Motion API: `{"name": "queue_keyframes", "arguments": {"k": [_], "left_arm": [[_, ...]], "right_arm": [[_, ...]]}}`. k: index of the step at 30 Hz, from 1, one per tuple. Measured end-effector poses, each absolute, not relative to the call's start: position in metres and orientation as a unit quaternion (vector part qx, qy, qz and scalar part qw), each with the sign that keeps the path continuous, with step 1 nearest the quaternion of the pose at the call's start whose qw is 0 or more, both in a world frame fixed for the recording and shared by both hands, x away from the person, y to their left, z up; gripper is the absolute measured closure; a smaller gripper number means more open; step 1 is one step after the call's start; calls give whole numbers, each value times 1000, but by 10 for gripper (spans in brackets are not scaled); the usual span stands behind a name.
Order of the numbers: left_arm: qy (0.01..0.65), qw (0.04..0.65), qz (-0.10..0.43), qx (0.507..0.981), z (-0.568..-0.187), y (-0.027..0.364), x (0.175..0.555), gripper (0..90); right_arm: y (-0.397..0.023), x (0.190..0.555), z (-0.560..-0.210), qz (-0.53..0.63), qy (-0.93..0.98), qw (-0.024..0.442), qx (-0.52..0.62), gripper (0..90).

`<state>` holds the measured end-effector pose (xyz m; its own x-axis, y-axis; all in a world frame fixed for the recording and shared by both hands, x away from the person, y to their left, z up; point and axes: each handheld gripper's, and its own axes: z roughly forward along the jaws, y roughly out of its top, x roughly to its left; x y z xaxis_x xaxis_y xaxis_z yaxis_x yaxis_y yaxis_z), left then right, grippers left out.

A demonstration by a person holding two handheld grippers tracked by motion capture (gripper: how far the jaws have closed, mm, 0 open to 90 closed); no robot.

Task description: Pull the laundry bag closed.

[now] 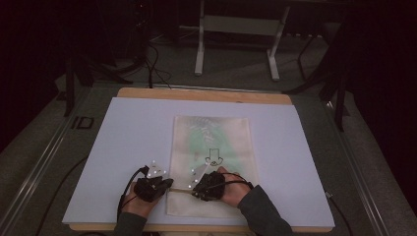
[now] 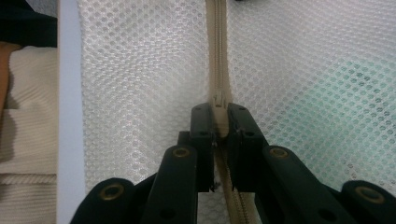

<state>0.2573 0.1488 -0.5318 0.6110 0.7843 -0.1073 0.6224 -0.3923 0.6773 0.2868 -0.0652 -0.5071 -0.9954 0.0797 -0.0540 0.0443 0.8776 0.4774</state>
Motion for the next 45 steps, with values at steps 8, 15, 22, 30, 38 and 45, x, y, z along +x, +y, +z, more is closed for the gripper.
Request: {"name": "queue_keyframes", "arguments": {"k": [8, 15, 22, 30, 38, 45], "left_arm": [[425, 350, 115, 827, -532, 149, 257, 894], [425, 349, 115, 827, -532, 149, 257, 893], [426, 349, 115, 827, -532, 149, 257, 894], [425, 350, 115, 827, -532, 149, 257, 894], [425, 350, 115, 827, -532, 149, 257, 893], [425, 350, 115, 827, -532, 149, 257, 894]], "right_arm": [[-69, 287, -506, 245, 968, 36, 32, 821], [-73, 287, -505, 241, 969, 36, 34, 821], [-77, 287, -505, 239, 970, 35, 35, 821], [-80, 286, -506, 239, 970, 35, 36, 821], [-81, 285, -506, 240, 970, 35, 37, 821], [-88, 285, -503, 238, 970, 37, 40, 821]]}}
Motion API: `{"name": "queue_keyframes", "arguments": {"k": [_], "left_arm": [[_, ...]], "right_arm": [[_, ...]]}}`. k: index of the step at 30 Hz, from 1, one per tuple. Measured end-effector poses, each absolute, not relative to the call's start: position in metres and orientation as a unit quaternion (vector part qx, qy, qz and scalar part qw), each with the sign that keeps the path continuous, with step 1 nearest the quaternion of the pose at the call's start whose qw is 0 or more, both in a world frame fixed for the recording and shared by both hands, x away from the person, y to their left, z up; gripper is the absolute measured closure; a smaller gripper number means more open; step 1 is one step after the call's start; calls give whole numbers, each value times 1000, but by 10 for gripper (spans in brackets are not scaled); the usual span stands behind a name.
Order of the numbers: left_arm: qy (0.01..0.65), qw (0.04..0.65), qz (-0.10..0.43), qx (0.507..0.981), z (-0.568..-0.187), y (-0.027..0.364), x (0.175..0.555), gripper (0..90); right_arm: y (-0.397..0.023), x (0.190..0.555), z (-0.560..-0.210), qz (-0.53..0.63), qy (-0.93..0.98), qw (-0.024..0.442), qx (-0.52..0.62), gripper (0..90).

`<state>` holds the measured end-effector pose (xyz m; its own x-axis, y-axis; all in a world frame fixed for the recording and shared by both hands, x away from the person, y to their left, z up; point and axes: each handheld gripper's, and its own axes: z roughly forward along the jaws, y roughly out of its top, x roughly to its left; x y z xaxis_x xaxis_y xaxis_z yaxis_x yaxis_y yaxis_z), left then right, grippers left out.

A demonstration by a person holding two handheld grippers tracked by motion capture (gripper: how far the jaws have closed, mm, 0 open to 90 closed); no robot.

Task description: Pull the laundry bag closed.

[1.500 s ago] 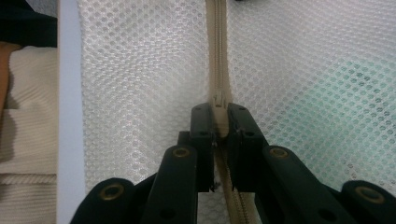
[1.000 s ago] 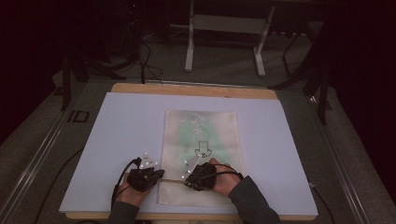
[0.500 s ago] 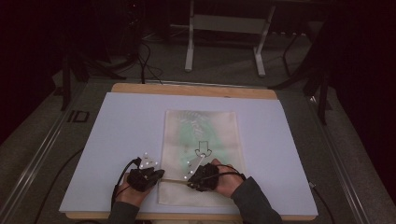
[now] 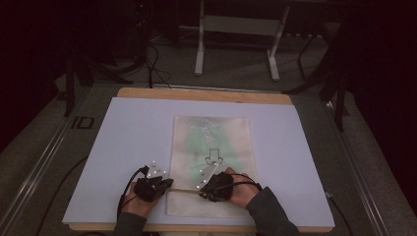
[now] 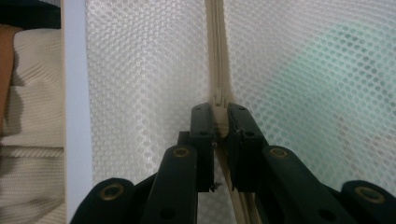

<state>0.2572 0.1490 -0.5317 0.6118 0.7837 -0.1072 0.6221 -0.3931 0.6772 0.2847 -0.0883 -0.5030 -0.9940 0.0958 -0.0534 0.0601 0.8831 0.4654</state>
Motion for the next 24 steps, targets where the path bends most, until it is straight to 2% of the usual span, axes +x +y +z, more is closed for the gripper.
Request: {"name": "queue_keyframes", "arguments": {"k": [24], "left_arm": [[426, 350, 115, 826, -532, 149, 257, 893]], "right_arm": [[-105, 283, -498, 238, 969, 40, 47, 821]]}}
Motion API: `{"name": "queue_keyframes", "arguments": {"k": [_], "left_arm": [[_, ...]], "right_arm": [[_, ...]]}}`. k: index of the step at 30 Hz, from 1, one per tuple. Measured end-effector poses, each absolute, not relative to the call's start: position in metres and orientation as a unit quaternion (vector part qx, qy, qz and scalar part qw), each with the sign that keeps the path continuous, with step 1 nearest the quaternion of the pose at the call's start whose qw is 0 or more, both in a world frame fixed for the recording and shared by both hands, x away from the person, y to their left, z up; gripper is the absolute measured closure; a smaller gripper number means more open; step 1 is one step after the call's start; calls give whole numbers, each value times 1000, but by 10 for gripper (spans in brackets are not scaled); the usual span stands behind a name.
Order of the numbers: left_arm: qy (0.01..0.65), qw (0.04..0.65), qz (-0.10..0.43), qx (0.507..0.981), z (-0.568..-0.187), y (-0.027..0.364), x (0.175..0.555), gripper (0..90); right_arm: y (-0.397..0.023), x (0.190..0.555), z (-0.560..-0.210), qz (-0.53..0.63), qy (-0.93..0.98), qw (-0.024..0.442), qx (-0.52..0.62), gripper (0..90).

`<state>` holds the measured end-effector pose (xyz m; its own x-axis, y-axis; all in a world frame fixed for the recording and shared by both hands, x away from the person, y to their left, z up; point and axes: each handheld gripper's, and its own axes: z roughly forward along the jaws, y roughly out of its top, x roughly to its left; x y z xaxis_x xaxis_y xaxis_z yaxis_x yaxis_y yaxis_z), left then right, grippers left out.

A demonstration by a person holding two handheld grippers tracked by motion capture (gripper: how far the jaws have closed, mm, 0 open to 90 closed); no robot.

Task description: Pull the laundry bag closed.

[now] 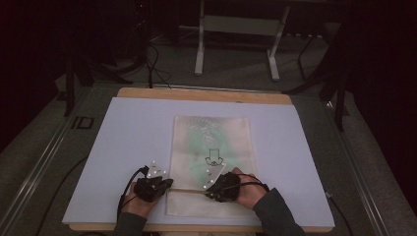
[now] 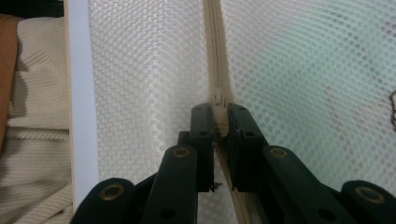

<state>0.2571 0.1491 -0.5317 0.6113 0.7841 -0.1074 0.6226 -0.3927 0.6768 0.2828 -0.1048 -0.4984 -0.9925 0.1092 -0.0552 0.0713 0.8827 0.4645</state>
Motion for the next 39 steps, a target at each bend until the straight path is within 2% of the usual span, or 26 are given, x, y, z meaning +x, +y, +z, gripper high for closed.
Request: {"name": "queue_keyframes", "arguments": {"k": [39], "left_arm": [[427, 350, 114, 826, -532, 149, 257, 893]], "right_arm": [[-140, 285, -493, 240, 967, 41, 75, 821]]}}
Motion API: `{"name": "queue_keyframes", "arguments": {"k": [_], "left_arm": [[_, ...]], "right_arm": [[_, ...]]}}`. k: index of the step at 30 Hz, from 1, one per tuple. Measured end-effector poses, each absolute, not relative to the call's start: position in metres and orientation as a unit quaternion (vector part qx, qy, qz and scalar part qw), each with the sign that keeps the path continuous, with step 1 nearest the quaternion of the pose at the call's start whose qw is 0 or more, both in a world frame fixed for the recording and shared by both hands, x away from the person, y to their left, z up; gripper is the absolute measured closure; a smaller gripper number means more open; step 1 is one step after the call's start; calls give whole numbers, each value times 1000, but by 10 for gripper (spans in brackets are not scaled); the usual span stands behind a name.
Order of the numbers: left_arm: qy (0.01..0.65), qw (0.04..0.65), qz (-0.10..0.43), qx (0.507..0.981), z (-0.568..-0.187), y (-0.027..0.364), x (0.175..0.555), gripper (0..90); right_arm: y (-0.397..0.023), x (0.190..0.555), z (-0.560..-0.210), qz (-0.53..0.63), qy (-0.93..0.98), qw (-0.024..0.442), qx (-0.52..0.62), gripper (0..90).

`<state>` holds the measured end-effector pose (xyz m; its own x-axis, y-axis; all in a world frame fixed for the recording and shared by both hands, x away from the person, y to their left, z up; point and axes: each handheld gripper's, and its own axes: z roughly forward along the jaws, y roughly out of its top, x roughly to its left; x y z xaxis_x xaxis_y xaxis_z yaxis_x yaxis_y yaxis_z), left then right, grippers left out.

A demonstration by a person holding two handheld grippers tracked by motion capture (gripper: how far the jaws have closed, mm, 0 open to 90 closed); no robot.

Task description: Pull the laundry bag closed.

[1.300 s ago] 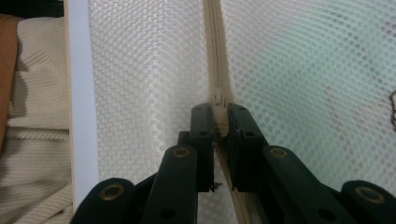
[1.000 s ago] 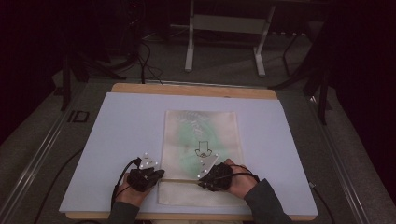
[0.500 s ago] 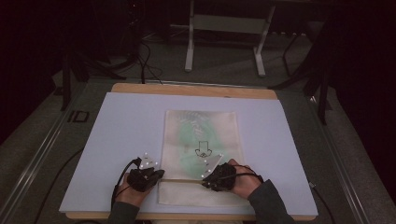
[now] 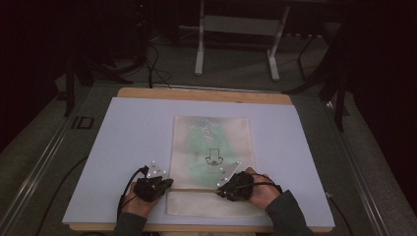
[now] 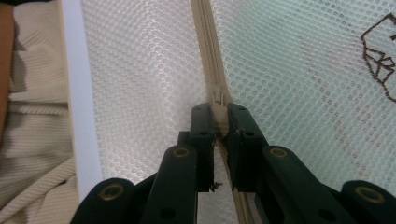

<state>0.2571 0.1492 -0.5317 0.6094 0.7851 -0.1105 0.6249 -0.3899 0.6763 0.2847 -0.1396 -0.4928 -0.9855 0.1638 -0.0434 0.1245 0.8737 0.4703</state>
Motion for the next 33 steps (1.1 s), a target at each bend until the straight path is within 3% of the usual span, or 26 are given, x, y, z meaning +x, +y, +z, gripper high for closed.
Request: {"name": "queue_keyframes", "arguments": {"k": [33], "left_arm": [[428, 351, 115, 825, -532, 149, 257, 893]], "right_arm": [[-161, 285, -493, 241, 965, 39, 92, 821]]}}
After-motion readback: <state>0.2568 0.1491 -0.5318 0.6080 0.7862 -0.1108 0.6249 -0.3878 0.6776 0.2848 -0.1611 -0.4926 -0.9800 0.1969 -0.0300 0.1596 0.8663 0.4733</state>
